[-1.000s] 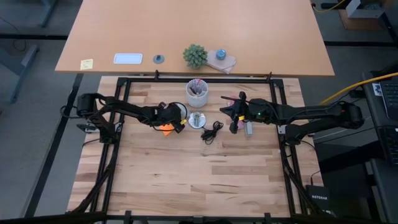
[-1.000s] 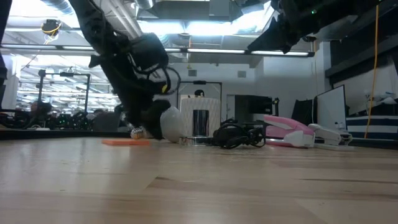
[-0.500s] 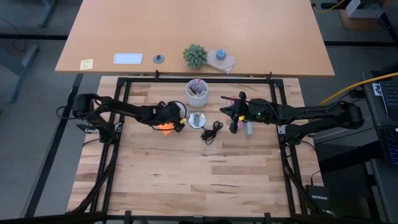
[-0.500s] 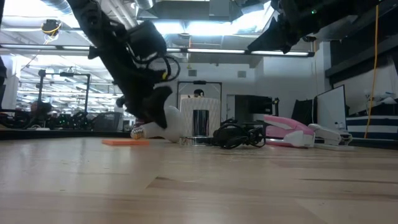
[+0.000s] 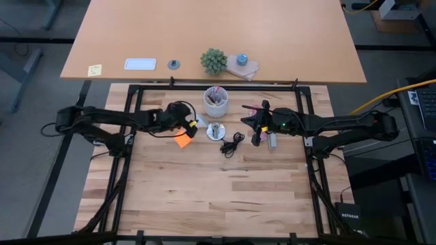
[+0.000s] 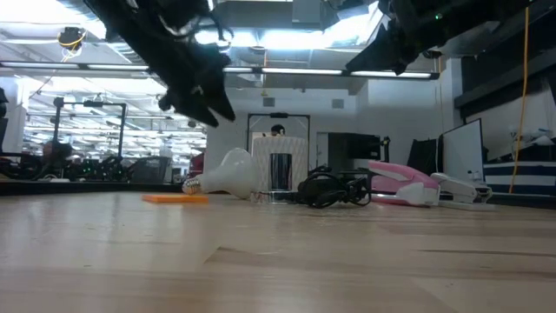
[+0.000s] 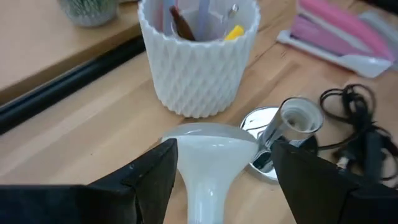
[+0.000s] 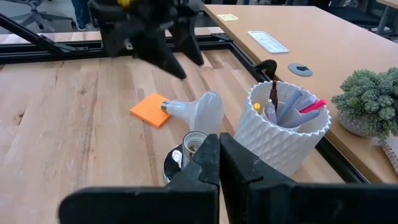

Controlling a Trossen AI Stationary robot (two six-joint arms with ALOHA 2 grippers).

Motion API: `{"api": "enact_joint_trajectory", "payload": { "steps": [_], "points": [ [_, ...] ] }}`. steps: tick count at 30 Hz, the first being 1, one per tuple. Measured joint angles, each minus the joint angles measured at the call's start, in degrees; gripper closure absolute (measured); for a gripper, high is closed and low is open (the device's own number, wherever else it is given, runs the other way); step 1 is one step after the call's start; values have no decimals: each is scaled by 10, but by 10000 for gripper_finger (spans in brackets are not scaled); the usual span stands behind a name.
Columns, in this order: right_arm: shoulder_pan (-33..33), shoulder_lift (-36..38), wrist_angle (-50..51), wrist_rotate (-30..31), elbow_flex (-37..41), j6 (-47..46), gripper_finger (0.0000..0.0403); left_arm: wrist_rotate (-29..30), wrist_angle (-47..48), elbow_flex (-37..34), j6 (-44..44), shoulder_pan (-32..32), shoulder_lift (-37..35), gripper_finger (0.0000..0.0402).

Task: Screw lightbulb
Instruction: Return to Home Position

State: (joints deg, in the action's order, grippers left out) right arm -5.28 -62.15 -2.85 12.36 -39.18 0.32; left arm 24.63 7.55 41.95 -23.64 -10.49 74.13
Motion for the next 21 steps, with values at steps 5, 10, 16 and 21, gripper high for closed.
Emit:
{"api": "enact_joint_trajectory", "payload": {
  "steps": [5,10,16,21],
  "points": [
    [0,0,0,0,0,0,400,0,30,0,15,19,-47,164],
    [0,0,0,0,0,0,400,0,68,0,47,47,-76,216],
    [0,0,0,0,0,0,400,0,90,0,97,91,-91,300],
    [0,0,0,0,0,0,400,0,94,0,140,125,-99,360]
  ]
}}
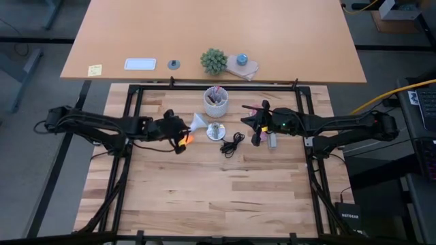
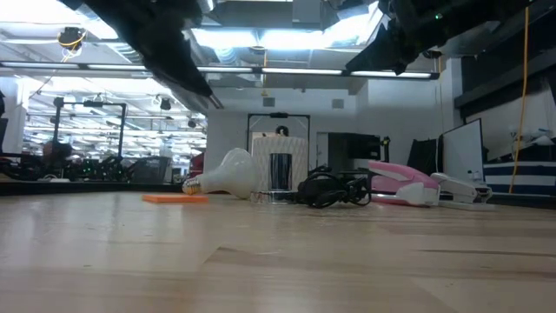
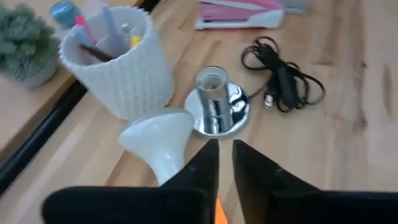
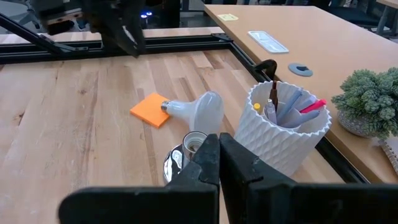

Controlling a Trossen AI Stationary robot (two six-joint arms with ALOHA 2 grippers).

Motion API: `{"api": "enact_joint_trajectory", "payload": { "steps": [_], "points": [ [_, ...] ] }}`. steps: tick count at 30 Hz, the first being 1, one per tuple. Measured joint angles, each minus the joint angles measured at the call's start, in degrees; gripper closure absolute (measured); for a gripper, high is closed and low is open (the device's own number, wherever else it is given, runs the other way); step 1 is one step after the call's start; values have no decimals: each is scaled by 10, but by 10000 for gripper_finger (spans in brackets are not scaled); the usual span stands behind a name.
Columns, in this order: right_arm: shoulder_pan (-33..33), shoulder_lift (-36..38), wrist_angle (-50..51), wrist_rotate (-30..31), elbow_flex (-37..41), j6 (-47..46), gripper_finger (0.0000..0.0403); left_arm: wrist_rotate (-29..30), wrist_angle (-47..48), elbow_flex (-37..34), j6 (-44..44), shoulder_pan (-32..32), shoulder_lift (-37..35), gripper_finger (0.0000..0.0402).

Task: Screw lightbulb
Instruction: Return to Home Position

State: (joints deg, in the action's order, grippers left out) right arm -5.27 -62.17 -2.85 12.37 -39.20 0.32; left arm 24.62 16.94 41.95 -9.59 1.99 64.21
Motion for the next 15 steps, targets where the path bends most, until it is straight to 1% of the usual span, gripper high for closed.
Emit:
{"api": "enact_joint_trajectory", "payload": {
  "steps": [5,9,15],
  "points": [
    [0,0,0,0,0,0,400,0,16,0,38,27,-13,396],
    [0,0,0,0,0,0,400,0,29,0,41,41,-34,398],
    [0,0,0,0,0,0,400,0,49,0,41,47,-93,397]
  ]
}}
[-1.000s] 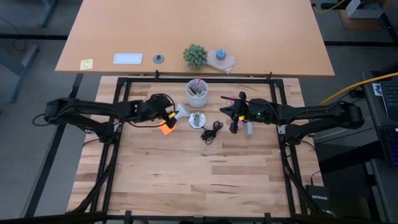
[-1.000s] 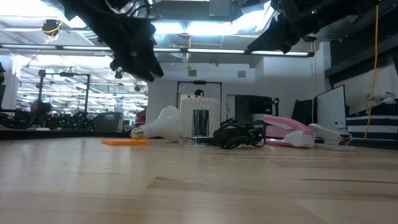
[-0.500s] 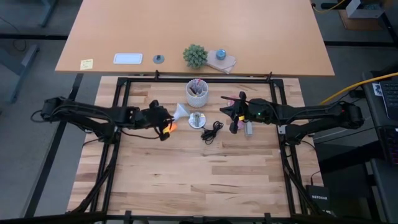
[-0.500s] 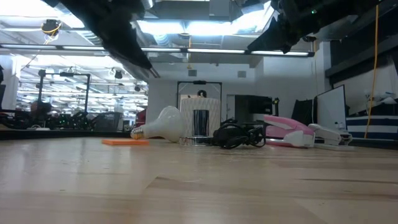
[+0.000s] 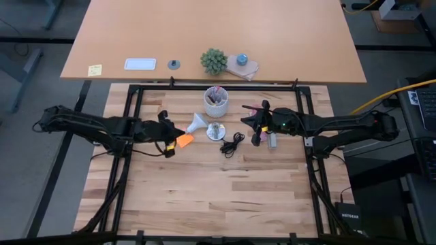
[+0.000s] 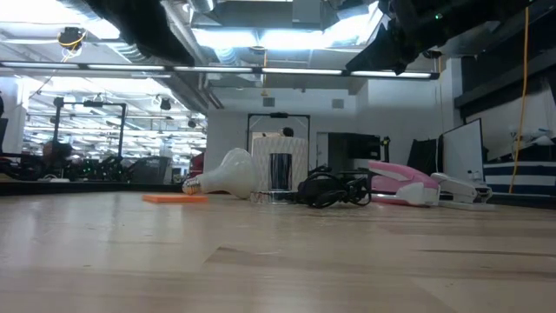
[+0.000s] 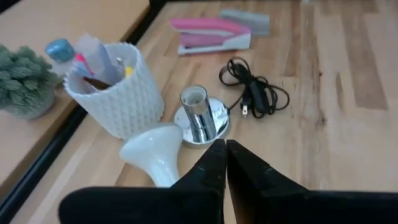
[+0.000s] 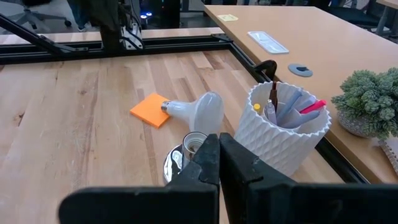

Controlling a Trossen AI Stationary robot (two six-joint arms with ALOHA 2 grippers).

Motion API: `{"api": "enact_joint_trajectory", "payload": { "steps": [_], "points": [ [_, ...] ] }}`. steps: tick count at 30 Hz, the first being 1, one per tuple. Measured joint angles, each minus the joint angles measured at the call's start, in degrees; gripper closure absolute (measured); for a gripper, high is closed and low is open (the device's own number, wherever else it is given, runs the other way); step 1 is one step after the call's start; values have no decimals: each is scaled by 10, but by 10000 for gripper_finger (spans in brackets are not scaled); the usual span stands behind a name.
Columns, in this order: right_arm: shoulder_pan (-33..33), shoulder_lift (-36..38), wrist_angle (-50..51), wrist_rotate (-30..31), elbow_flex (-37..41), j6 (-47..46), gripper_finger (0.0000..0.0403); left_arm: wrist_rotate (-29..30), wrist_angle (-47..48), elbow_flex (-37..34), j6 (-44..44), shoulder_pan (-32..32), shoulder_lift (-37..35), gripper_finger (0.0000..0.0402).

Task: Screw lightbulb
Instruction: Return to Home Position

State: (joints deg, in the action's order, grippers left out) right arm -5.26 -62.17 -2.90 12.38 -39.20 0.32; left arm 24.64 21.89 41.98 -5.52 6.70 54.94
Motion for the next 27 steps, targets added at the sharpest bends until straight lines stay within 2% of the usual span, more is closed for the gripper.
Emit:
{"api": "enact_joint_trajectory", "payload": {
  "steps": [11,27],
  "points": [
    [0,0,0,0,0,0,400,0,3,0,0,0,-76,397],
    [0,0,0,0,0,0,400,0,1,-1,0,0,-77,396]
  ]
}}
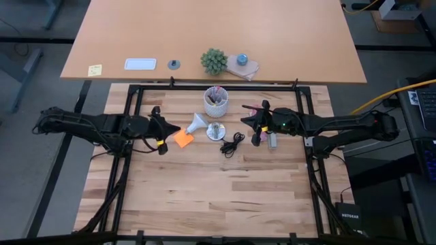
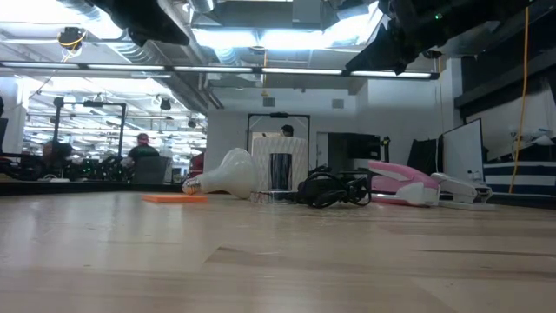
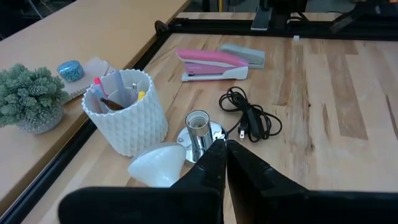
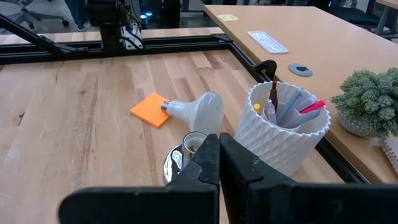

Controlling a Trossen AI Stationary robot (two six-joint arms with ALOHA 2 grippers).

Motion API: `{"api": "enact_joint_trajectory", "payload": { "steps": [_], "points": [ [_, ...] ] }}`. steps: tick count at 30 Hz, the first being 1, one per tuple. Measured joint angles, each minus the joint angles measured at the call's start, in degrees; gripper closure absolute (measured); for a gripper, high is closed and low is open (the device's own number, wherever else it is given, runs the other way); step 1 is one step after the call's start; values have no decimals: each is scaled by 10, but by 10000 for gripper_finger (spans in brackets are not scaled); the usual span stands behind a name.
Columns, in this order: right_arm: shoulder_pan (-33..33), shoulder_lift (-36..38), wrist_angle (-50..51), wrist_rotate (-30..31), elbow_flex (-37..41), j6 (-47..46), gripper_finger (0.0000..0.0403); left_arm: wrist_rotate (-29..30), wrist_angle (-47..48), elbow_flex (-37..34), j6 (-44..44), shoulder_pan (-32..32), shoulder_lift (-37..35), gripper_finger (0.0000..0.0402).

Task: Screw lightbulb
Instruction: Return to Home Position

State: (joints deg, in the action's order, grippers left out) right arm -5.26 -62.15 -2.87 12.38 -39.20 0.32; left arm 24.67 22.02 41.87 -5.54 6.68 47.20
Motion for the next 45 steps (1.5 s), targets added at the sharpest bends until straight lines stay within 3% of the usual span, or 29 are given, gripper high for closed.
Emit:
{"api": "enact_joint_trajectory", "payload": {
  "steps": [8,17,33,38,45],
  "points": [
    [0,15,-6,0,23,0,400,0,30,-3,0,0,-42,396],
    [0,102,-3,0,149,0,400,0,60,-5,0,0,-101,396],
    [0,256,0,0,372,-1,400,0,89,-107,-5,0,-129,396],
    [0,299,-3,-6,385,-7,400,0,82,-137,-7,0,-143,396],
    [0,374,-3,-10,385,-7,400,0,58,-229,-11,0,-230,396]
  ]
}}
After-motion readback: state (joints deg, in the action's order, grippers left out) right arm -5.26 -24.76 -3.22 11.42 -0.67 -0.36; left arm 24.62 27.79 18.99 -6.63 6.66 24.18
